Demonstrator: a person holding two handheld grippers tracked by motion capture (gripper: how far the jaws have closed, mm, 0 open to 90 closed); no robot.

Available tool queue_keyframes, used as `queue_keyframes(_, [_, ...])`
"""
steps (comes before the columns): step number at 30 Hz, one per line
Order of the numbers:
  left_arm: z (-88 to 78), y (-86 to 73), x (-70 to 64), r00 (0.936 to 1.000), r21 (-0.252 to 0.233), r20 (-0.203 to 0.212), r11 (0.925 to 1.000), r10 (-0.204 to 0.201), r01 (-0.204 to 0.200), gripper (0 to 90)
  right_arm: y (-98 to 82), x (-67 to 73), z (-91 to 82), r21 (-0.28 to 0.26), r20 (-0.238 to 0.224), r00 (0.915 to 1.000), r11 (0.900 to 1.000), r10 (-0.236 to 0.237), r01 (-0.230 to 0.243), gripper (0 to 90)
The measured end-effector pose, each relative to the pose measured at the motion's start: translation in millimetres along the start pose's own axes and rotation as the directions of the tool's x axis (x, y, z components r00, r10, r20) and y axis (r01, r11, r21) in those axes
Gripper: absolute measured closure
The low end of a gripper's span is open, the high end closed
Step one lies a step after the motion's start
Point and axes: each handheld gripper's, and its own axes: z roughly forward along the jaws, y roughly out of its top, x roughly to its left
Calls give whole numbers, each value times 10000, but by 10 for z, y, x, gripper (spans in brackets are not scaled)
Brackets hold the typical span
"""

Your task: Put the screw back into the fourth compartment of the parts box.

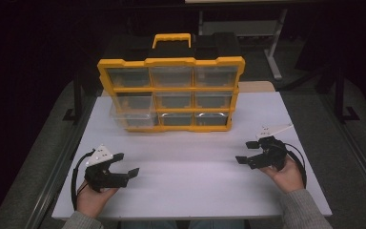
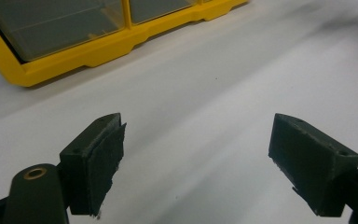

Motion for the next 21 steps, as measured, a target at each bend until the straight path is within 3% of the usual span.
queue_keyframes(5, [2,-8,-6,9999,24,48,9999,161,-161,169,-104,-2,-19,-42,270,9996,10000,77,-76,207])
queue_keyframes(21, [3,-32,-8,10000,55,50,10000,19,-20,161,-291,-3,-95,-371,672,9974,9990,269,-245,167])
